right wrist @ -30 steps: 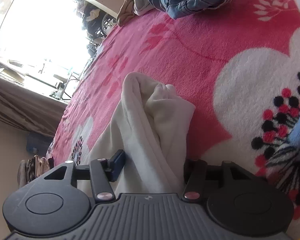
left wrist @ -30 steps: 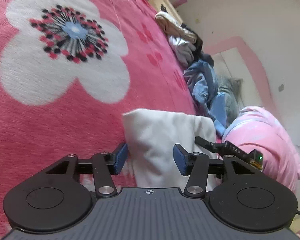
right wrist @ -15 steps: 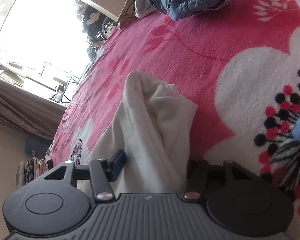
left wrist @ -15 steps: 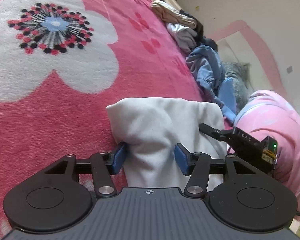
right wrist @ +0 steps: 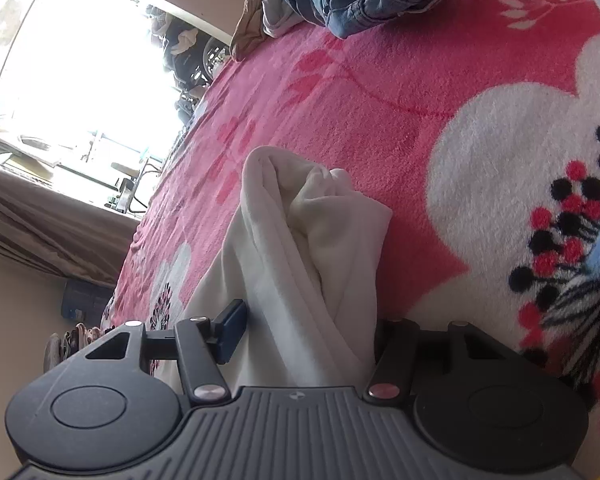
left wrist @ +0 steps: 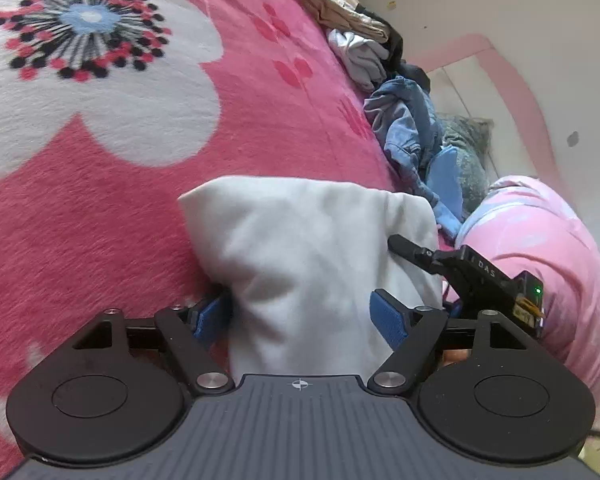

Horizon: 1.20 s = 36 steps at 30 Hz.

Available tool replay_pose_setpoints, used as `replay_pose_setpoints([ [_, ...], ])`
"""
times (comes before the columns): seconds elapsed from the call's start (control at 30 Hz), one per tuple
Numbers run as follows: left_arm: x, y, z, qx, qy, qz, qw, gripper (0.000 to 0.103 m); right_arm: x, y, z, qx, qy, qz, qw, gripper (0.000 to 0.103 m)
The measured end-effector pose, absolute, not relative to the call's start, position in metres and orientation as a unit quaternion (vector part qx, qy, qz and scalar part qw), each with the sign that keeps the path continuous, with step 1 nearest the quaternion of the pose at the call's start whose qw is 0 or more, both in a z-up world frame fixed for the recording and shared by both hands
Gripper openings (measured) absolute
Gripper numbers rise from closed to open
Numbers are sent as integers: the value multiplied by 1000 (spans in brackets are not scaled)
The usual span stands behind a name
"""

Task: Fold clothes
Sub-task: 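Pinch the edge with the left gripper while the right gripper lifts and folds it over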

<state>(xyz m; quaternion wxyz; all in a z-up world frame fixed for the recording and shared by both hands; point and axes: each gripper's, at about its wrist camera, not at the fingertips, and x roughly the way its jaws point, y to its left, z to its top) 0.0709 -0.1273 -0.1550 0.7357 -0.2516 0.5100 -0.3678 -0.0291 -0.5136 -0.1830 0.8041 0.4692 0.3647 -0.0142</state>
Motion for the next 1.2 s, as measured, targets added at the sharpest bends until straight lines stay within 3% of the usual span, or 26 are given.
replay_pose_setpoints([
  [0.07,71,-128,-154,-248,509,-366,739,74,-28,-514,-183,471,364,-11,804,61],
  [0.1,70,-128,-153,-246,506,-369,739,66,-28,-514,-183,470,364,-9,804,62],
  [0.13,70,-128,-152,-244,503,-375,739,51,-28,-514,-182,469,364,-7,805,60],
  [0.3,60,-121,-139,-234,474,-404,746,31,-33,-511,-173,445,365,25,818,32],
  [0.43,50,-105,-127,-238,454,-414,752,19,-36,-502,-159,432,353,47,829,28],
  [0.73,37,-16,-115,-333,438,-385,741,15,18,-431,-138,405,376,125,824,27],
  [1.0,104,114,-83,-330,405,-294,800,15,122,-316,-137,409,393,212,796,26],
  [1.07,129,135,-82,-317,412,-279,807,18,148,-291,-139,403,395,220,796,26],
  [1.13,148,141,-93,-289,442,-262,808,29,167,-282,-149,385,423,204,795,30],
  [1.2,151,140,-109,-274,462,-245,807,36,185,-272,-159,367,450,187,793,42],
])
